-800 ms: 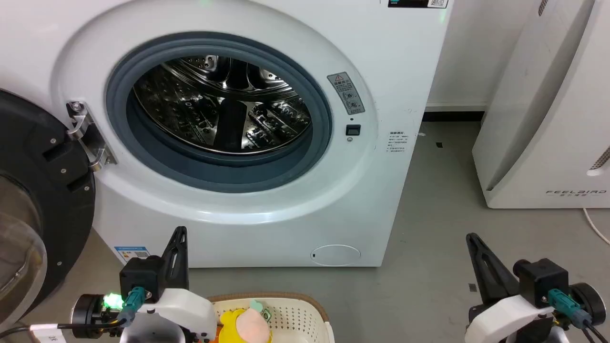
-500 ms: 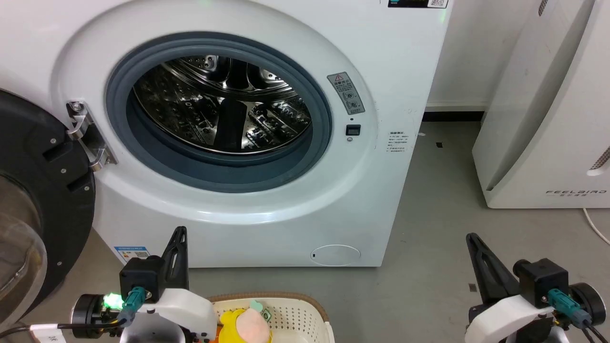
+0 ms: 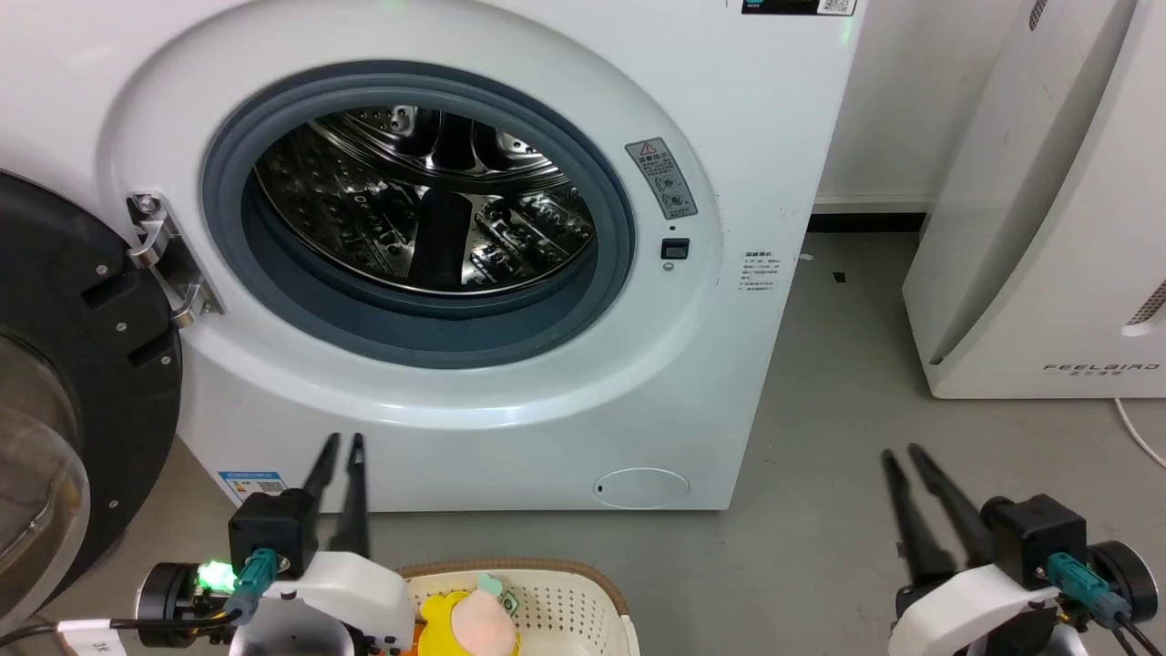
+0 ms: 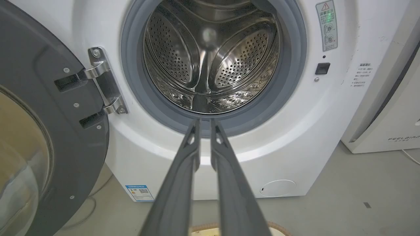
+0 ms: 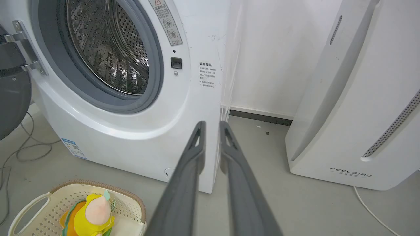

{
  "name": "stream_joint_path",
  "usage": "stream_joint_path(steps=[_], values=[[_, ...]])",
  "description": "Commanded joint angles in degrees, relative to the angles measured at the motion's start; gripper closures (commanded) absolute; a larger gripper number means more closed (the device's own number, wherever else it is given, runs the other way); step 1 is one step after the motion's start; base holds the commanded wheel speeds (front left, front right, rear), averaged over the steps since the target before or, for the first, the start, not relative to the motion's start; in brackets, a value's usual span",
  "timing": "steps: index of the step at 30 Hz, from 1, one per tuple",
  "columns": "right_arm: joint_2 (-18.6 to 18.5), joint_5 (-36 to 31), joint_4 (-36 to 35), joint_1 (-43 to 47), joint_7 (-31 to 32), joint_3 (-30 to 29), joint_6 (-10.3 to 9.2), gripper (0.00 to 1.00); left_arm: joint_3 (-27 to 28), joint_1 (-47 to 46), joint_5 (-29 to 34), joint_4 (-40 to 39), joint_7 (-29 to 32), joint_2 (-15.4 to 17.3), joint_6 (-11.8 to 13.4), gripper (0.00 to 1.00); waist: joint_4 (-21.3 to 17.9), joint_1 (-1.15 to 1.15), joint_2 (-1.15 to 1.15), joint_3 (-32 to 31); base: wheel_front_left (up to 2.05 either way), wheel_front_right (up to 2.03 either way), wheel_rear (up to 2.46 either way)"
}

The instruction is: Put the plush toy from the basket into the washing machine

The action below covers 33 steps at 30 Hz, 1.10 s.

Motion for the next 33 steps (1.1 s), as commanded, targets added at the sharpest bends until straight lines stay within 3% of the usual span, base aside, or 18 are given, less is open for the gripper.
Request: stream_joint_path(steps=[1, 21, 33], values=[[0.0, 0.1, 0.0, 0.0, -0.1, -0.1, 0.00, 0.00, 0.0, 0.0, 0.0, 0.1, -0.1, 0.0, 0.1, 0.00, 0.0, 0.00, 0.00, 0.0, 0.00, 0.00, 0.00], [0.0, 4.5, -1.5, -0.3, -2.4, -1.4, -0.01, 0.00, -1.5, -1.5, -0.9, 2.6, -2.4, 0.0, 1.7, 0.00, -0.1, 0.00, 0.00, 1.0, 0.00, 0.00, 0.00], [0.0, 7.1, -2.5, -2.4, -4.0, -1.3, -0.01, 0.00, -3.4, -6.8, -1.9, 14.1, -4.0, 0.0, 0.9, 0.00, -1.4, 0.00, 0.00, 5.5, 0.00, 0.00, 0.00]])
